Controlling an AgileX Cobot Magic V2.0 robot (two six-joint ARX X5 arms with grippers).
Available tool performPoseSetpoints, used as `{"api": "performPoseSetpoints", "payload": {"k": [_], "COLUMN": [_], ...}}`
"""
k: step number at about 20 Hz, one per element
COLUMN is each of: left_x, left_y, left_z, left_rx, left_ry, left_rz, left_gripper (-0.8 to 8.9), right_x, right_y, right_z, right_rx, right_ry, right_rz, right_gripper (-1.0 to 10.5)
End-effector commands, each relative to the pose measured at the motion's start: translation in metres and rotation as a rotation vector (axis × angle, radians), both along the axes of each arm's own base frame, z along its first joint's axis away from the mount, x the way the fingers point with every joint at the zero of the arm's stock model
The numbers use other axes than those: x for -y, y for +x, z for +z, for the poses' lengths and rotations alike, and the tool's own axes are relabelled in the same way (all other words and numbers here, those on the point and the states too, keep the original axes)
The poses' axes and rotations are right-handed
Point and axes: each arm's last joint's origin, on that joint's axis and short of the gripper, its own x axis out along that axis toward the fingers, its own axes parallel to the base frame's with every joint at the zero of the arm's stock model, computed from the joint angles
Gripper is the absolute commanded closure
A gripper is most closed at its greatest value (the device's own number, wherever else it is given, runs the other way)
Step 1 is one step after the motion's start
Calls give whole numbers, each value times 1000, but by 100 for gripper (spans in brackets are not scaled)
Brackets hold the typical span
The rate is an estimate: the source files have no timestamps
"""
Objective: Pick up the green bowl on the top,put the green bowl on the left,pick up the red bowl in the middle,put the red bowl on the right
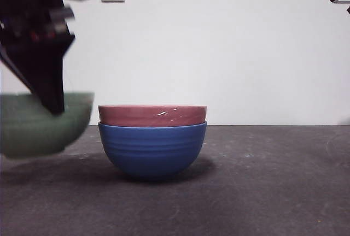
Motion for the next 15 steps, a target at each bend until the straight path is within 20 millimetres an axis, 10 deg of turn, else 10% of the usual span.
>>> {"api": "performPoseSetpoints", "payload": {"k": [1, 9, 15], "left_x": [2, 12, 6], "left_y": [4, 14, 10], "left_z": [-13, -41, -20], "left_rx": [-10, -110, -90], "left_ry": [-6, 35, 89], "left_rz": [6, -11, 68], "left_gripper": [822, 812, 496], "right_x": [0, 0, -2], "right_y": [0, 0, 3], "right_z": [1, 1, 1], "right_rx": [3, 0, -1], "right_ry": [6, 11, 11], "right_rz": [-1, -3, 3], "right_gripper": [758, 757, 751]}}
